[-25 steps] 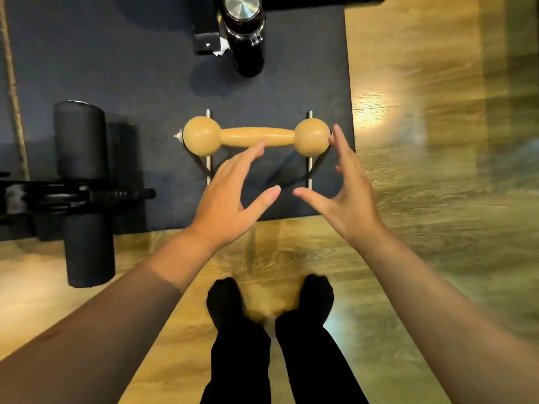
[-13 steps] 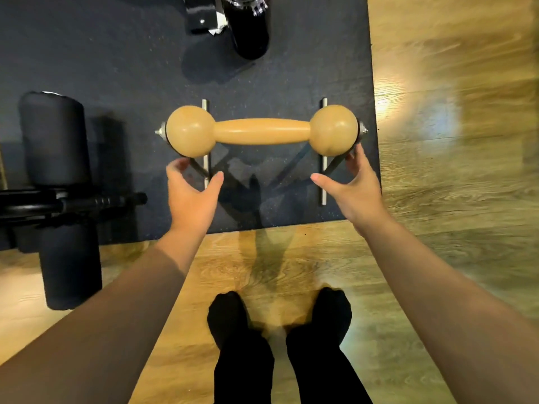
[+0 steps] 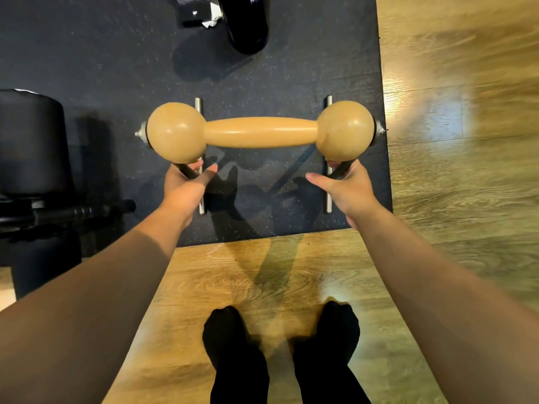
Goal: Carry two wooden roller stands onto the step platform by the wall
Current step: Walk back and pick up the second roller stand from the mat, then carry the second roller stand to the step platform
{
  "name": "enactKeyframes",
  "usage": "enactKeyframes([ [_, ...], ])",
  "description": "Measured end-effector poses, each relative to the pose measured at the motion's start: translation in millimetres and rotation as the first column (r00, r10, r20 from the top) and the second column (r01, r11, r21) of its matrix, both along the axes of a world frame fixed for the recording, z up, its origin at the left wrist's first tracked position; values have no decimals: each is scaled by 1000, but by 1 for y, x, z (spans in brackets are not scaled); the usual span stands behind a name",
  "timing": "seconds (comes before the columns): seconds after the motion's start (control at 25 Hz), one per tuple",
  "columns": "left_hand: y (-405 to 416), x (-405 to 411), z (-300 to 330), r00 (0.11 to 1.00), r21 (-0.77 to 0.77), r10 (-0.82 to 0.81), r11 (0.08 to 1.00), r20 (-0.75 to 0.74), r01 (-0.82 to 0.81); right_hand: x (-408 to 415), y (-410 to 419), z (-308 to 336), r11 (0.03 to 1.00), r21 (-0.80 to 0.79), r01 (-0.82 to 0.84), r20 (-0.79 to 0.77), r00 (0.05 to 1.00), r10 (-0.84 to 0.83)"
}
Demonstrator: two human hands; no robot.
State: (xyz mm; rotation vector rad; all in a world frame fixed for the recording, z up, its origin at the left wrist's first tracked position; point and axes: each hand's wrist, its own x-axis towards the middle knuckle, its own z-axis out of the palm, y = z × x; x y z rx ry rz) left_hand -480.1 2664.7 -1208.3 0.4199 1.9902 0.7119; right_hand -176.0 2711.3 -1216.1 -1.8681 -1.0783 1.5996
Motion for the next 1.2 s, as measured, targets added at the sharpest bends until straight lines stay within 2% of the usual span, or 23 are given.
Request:
enactKeyframes([
  [0.12,2,0,-4,997,34,74,997,-15,-73,-2,4,-8,999,-28,43,-2,999,-44],
  [0.24,13,1,-1,984,73,173,982,39,-175,-2,13,-10,997,-50,62,-23,998,-63],
  [0.52,16,-5,-10,969,46,245,968,16,-245,-6,17,-13,992,-55,113,47,993,-111],
  [0.76,-2,-9,-1,964,144,265,956,-34,-257,-9,-2,5,990,-72,119,7,993,-118],
  [0.84,-14,-6,13,967,139,254,958,-1,-252,-9,-2,22,985,-50,164,12,986,-163],
  [0.96,-35,-1,44,971,104,237,967,-27,-233,-9,-3,54,986,-19,165,28,986,-165],
  [1.2,-49,2,155,969,85,242,968,-54,-237,-10,-14,160,990,30,137,41,990,-139],
])
